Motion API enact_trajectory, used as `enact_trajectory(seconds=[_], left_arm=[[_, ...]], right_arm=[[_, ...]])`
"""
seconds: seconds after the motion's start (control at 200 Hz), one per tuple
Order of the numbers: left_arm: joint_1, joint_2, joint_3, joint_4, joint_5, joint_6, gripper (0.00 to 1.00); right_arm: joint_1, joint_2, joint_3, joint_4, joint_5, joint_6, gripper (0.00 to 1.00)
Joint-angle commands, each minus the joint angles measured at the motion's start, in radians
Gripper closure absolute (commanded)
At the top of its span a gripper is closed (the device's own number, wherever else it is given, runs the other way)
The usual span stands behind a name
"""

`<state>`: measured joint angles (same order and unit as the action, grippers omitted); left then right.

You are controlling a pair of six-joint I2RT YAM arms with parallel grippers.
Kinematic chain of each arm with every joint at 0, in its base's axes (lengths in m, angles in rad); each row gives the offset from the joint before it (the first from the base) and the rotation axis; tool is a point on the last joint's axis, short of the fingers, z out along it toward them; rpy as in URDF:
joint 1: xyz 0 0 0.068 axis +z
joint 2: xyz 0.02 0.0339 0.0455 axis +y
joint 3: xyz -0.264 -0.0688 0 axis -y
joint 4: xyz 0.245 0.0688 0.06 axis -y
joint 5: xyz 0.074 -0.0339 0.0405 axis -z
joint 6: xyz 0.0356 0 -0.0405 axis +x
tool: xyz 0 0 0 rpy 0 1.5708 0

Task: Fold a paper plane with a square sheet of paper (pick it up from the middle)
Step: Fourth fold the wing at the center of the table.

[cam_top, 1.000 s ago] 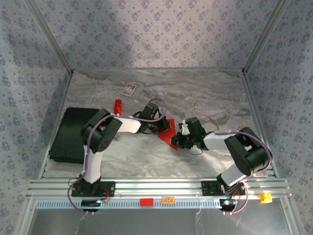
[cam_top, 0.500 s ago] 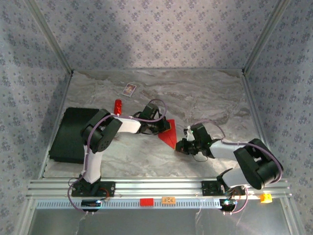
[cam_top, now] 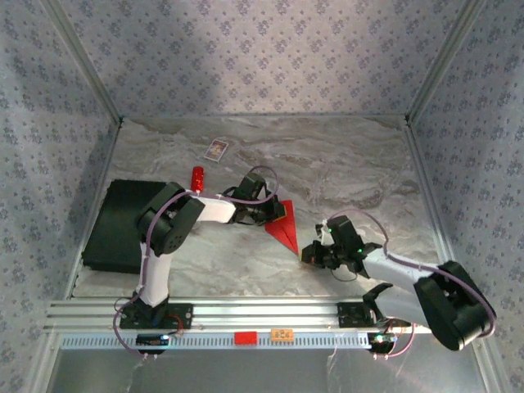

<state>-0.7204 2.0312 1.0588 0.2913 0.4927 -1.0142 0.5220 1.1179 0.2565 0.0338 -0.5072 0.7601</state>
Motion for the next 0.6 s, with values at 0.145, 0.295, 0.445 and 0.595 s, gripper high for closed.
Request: enact_trajectory(seconds=[0.145,0.295,0.445,0.595], left_arm=[[0.006,0.035,-0.035,-0.059,-0.054,0.011,1.0],[0.007,0.041,-0.037,-0.048,-0.051,0.008,1.0],[0.006,0.043,-0.035,-0.045,-0.047,0.006,1.0],[0.007,0.042,-0.035,-0.047,-0.048,0.007,1.0]], right_arm=[[-0.032,0.003,0.208,-0.126,-0.012,-0.034,0.94],[-0.03,0.184,0.311,-0.042,-0.011,-0.018,0.93],[-0.018,0.349,0.397,0.017,-0.027,-0.012,0.94],[-0.01,0.427,0.421,0.04,-0.017,-0.005,0.94]])
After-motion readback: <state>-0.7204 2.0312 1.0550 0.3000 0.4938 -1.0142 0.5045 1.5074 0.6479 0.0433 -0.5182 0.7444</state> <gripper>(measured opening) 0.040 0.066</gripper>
